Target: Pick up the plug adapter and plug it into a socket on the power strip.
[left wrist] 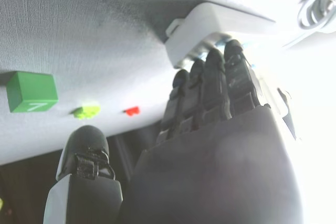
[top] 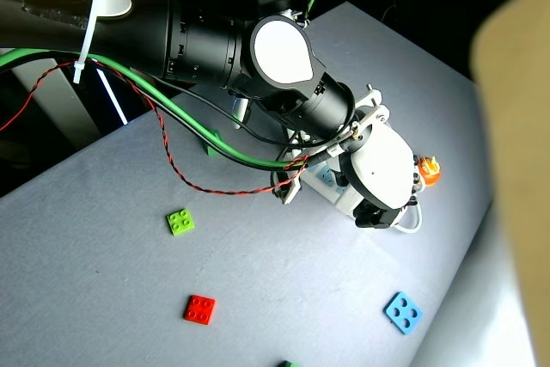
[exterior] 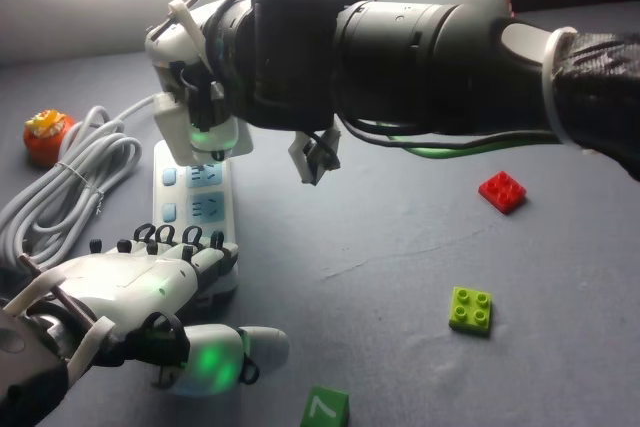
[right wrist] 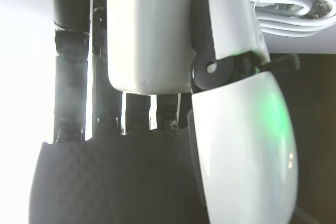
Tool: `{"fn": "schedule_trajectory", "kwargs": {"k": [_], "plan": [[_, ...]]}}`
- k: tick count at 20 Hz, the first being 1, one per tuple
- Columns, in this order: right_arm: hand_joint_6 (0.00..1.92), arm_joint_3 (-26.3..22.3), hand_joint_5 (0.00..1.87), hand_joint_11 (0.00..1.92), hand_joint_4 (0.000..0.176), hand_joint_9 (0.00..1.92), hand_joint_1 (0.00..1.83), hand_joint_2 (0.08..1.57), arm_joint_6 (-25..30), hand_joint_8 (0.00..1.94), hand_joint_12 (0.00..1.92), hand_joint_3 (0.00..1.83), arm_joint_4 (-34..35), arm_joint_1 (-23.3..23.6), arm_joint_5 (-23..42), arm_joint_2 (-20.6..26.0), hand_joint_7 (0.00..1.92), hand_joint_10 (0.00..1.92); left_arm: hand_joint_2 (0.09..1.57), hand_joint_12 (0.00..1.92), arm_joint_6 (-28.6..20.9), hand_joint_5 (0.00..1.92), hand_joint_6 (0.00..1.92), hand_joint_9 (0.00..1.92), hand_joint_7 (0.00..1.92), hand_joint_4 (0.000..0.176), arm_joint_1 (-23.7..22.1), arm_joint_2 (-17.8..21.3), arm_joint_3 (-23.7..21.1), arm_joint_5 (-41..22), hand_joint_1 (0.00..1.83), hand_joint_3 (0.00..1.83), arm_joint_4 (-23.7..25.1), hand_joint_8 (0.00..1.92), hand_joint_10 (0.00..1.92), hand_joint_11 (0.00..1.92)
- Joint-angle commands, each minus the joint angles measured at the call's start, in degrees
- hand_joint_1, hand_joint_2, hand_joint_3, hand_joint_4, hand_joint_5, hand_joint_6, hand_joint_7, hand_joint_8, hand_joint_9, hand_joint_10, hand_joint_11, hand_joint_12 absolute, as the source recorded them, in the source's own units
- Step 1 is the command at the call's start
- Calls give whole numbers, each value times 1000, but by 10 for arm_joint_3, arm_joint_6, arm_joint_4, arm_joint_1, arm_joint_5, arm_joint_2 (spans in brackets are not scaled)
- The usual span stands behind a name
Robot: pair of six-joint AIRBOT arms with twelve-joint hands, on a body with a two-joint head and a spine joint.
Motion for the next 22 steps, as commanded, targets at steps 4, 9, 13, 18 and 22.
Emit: {"fn": "schedule_trajectory", "kwargs": {"k": [4,9,13,18,22], "plan": [[957,1,945,831,0,1332,1246,1090,10,805,944,0,-24,2,35,0,1146,5,1176,0,-1,0,0,20,37,0,-2,-2,0,-12,0,0,20,8,5,0],[972,2,938,834,0,1324,1245,1092,45,810,935,1,-65,-1,40,0,1141,2,1178,0,-2,0,0,2,22,0,-1,-2,0,-12,0,0,20,4,1,0],[963,2,945,834,0,1324,1244,1091,45,809,933,0,-65,-5,39,0,1142,2,1180,0,-3,0,0,14,32,0,-1,-2,1,-12,0,0,20,7,6,0],[984,2,926,826,0,1315,1243,1098,44,836,946,1,-65,-6,32,0,1129,1,1178,0,-3,0,0,0,20,0,-1,-2,1,-12,0,0,20,8,0,0],[970,-2,936,826,0,1329,1242,1096,38,836,951,1,-65,-6,20,0,1129,6,1176,0,-3,0,0,0,11,0,-1,-2,2,-12,0,0,20,1,0,0]]}}
